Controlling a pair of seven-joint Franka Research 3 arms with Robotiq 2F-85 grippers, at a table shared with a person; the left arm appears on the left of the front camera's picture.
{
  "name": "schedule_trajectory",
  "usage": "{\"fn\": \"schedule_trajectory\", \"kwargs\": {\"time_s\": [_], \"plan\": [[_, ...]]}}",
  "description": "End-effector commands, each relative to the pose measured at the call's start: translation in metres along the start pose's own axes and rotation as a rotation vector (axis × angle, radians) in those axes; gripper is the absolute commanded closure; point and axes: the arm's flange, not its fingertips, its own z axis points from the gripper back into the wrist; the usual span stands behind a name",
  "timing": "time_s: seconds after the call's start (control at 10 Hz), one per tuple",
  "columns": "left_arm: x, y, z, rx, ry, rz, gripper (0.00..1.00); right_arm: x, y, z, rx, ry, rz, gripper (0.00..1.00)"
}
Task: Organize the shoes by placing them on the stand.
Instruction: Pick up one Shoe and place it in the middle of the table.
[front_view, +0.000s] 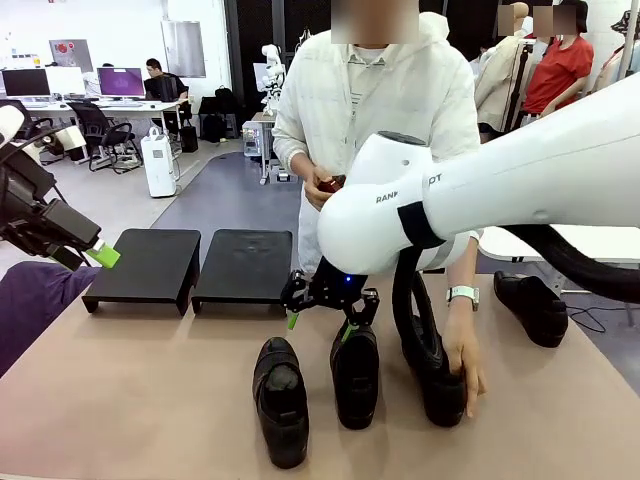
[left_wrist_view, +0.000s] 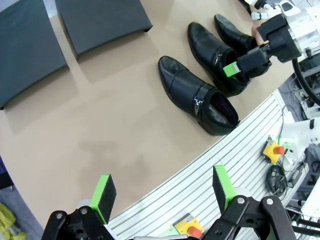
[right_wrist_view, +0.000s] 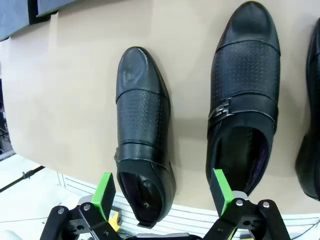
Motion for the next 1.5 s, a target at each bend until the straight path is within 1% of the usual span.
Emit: {"fn": "schedule_trajectory", "kwargs": {"time_s": [0.0,0.2,0.3,0.4,0.7,0.8,1.0,1.1,1.2,1.3,1.4], "plan": [[0.0,0.001,0.001,-0.026,-0.006,-0.009,0.0,-0.017,0.018,-0.009,0.076,0.089,0.068,0.0],[0.0,0.001,0.001,-0.026,-0.006,-0.009,0.0,-0.045,0.047,-0.008,0.111,0.121,0.208,0.0],[0.0,0.001,0.001,-0.026,-0.006,-0.009,0.0,-0.055,0.053,-0.004,0.113,0.107,0.254,0.0],[0.0,0.001,0.001,-0.026,-0.006,-0.009,0.0,-0.055,0.05,0.002,0.118,0.082,0.261,0.0],[0.0,0.001,0.001,-0.026,-0.006,-0.009,0.0,-0.04,0.03,0.014,0.135,0.074,0.201,0.0],[0.0,0.001,0.001,-0.026,-0.006,-0.009,0.0,-0.041,0.032,0.014,0.144,0.088,0.202,0.0],[0.0,0.001,0.001,-0.026,-0.006,-0.009,0.0,-0.059,0.045,0.007,0.147,0.129,0.275,0.0],[0.0,0.001,0.001,-0.026,-0.006,-0.009,0.0,-0.059,0.038,0.011,0.132,0.116,0.289,0.0],[0.0,0.001,0.001,-0.026,-0.006,-0.009,0.0,-0.049,0.016,0.029,0.13,0.091,0.261,0.0],[0.0,0.001,0.001,-0.026,-0.006,-0.009,0.0,-0.032,-0.027,0.066,0.112,0.067,0.226,0.0],[0.0,0.001,0.001,-0.026,-0.006,-0.009,0.0,-0.021,-0.073,0.105,0.115,0.099,0.2,0.0]]}}
